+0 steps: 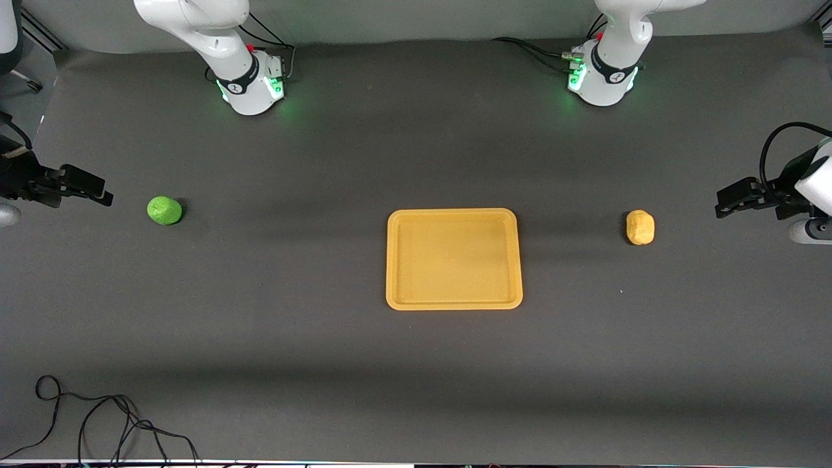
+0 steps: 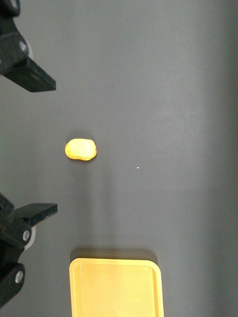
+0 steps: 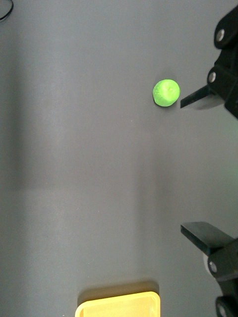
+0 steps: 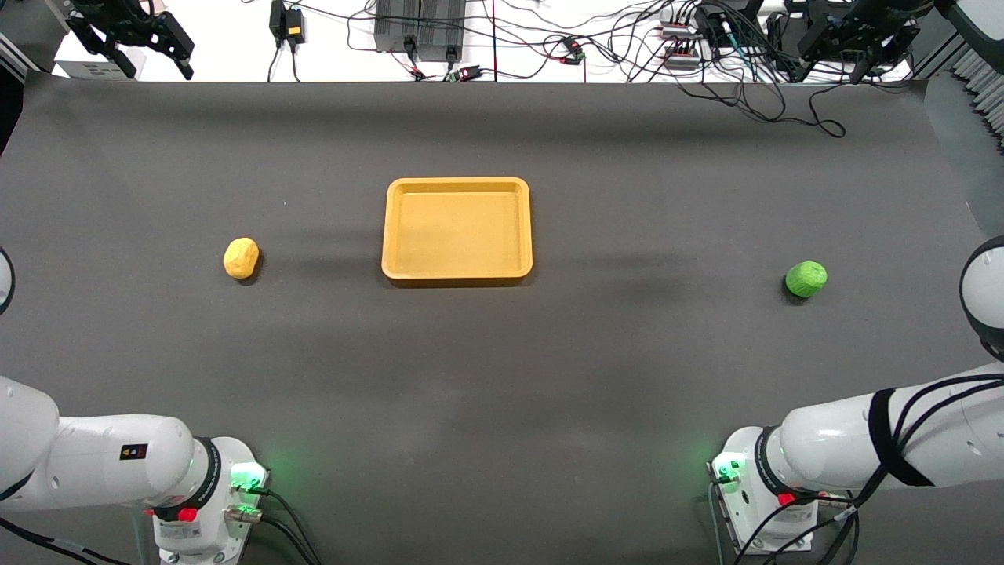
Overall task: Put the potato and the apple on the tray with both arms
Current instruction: 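Reach the left gripper down to the yellow potato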
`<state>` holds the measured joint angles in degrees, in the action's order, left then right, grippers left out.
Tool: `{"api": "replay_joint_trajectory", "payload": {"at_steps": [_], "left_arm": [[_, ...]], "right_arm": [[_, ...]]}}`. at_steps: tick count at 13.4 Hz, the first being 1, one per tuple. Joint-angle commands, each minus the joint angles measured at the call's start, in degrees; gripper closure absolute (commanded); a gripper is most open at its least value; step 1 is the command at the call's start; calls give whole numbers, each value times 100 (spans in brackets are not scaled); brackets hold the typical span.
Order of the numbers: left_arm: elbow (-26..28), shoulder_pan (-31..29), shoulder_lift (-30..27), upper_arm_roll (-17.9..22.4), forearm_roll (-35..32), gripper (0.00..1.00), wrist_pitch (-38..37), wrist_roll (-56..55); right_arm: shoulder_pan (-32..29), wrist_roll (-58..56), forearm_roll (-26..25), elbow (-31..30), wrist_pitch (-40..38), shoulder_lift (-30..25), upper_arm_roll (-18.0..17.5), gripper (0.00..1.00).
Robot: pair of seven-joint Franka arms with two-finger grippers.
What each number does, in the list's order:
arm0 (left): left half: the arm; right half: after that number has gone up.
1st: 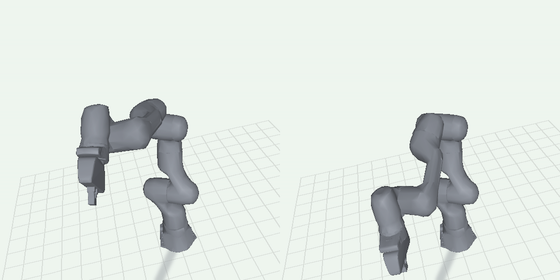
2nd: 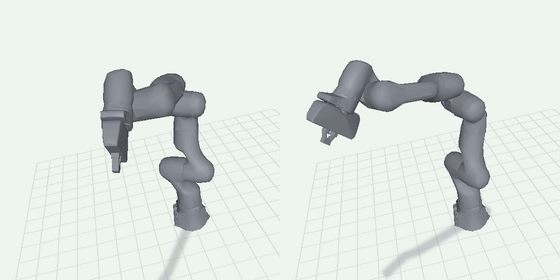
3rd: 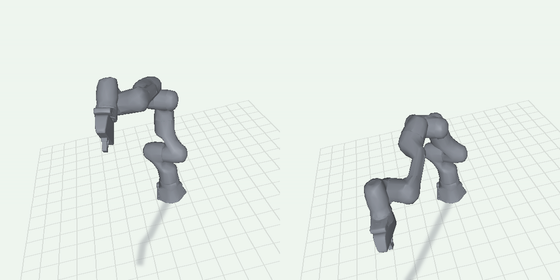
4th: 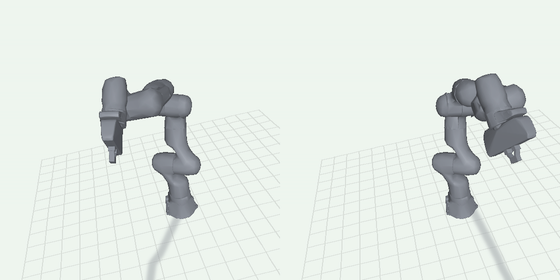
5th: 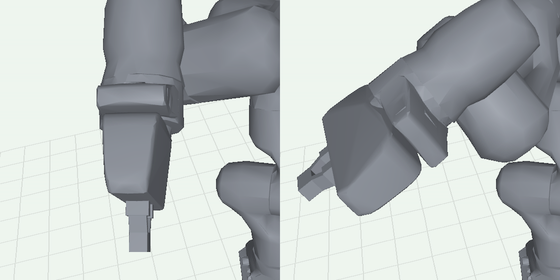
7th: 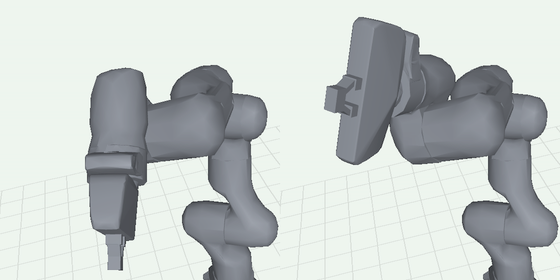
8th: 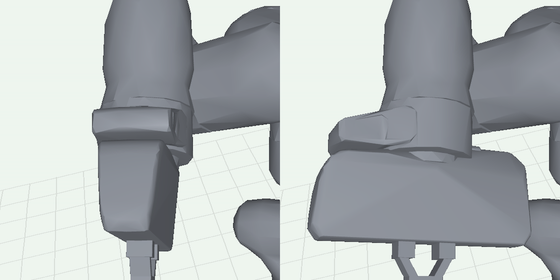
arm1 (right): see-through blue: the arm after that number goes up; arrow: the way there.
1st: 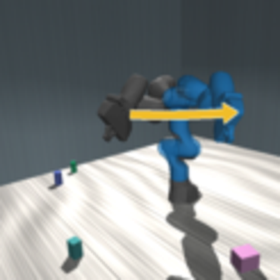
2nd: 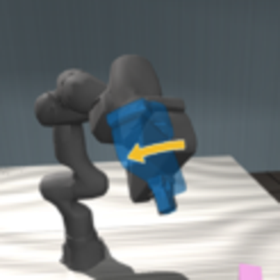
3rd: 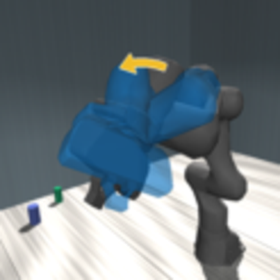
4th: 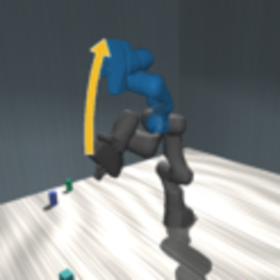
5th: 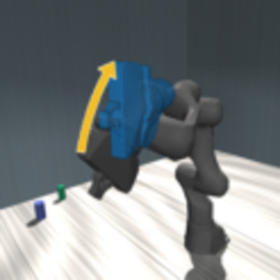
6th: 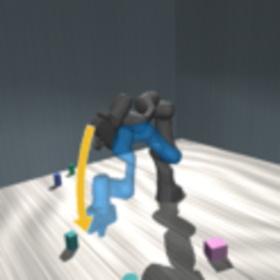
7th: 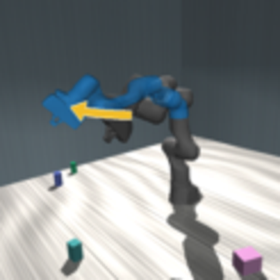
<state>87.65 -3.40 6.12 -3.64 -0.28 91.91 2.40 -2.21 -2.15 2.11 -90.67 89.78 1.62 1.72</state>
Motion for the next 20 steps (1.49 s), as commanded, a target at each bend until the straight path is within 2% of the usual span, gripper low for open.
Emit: {"api": "replay_joint_trajectory", "payload": {"at_steps": [1,5,7,9,12,16,19,20], "left_arm": [[-81,-2,21,13,-25,0,-7,6],[-55,-2,21,13,-25,0,11,15],[172,-20,-14,22,-16,0,124,15],[742,-20,-145,39,-16,0,658,24],[1876,-20,-243,48,-16,0,1739,102],[3142,-81,-217,74,-33,1,2575,532],[4371,-371,-42,74,-68,1,3970,1093],[4567,-537,125,74,-68,1,4331,1357]], "right_arm": [[63,22,-26,120,-49,41,56,0],[81,39,-123,129,-49,49,48,0],[72,22,-132,120,-31,58,48,0],[72,4,-158,94,39,49,48,0],[81,-145,-176,85,83,49,48,0],[81,-172,-193,41,83,32,48,0],[81,-172,-193,-65,101,-3,48,0],[81,-172,-193,-65,110,-12,48,0]]}}
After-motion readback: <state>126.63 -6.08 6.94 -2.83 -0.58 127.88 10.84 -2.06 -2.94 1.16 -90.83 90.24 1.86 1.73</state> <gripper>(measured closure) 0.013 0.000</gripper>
